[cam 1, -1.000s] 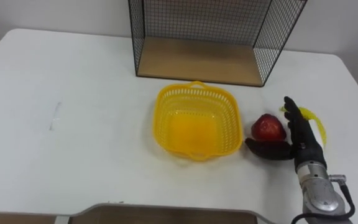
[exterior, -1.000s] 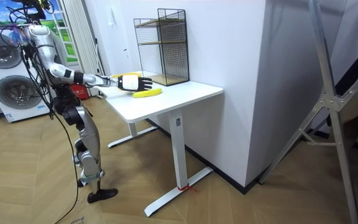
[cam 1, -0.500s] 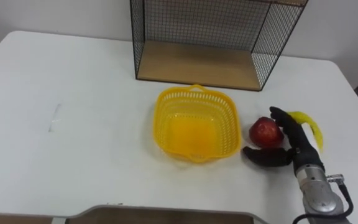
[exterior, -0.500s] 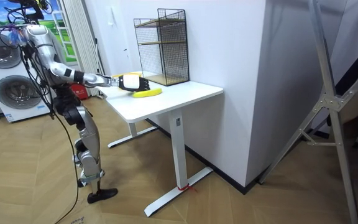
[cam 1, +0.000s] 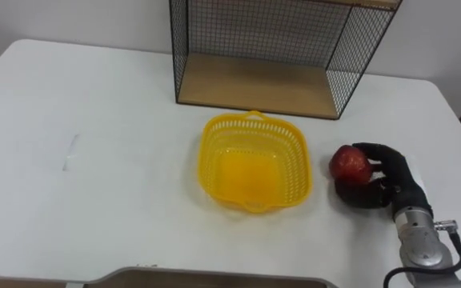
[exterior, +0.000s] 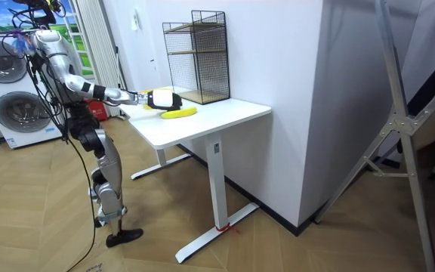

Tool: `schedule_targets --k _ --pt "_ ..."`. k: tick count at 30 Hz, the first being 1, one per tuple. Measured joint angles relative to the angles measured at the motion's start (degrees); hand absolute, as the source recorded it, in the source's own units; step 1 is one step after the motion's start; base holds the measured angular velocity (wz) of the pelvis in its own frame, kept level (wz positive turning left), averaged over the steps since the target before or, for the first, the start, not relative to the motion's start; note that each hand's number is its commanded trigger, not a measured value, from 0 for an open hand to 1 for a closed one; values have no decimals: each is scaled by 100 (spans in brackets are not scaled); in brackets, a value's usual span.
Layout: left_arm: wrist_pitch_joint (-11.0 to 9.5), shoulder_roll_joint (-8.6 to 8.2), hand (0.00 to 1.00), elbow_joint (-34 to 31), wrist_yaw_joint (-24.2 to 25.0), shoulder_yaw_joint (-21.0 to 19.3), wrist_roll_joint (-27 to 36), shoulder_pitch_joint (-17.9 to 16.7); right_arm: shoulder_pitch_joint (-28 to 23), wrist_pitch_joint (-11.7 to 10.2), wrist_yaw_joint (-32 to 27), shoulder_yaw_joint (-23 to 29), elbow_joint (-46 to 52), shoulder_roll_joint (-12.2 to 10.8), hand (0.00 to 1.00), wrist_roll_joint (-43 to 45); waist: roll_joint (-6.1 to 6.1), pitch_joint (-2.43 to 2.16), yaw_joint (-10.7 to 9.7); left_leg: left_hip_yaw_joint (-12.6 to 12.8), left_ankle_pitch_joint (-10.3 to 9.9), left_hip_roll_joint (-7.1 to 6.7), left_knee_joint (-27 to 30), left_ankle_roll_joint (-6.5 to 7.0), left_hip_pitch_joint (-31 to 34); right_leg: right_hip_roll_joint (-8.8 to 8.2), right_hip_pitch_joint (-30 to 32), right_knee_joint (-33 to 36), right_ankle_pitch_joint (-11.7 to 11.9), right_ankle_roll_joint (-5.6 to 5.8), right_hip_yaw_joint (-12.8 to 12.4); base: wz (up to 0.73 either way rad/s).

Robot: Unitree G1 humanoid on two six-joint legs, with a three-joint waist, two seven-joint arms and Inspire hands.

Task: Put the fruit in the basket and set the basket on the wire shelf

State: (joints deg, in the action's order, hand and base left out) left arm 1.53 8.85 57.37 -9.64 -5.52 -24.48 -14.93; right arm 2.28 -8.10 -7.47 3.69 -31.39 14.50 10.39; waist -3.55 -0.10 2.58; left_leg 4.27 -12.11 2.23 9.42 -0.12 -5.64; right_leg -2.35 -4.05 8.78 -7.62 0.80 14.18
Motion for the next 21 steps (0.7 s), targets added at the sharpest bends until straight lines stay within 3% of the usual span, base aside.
schedule_targets --k 16,21 --pt "-16 -41 0 1 -120 18 1 22 -134 70 194 -149 272 -110 100 -2740 78 21 83 32 -14 25 10 -20 21 23 14 4 31 -28 -5 0" --pt "-20 -64 0 36 -120 1 5 59 -306 95 313 -265 987 -188 100 -3537 274 6 92 39 -13 21 -7 -19 36 21 36 -2 34 -24 -13 0"
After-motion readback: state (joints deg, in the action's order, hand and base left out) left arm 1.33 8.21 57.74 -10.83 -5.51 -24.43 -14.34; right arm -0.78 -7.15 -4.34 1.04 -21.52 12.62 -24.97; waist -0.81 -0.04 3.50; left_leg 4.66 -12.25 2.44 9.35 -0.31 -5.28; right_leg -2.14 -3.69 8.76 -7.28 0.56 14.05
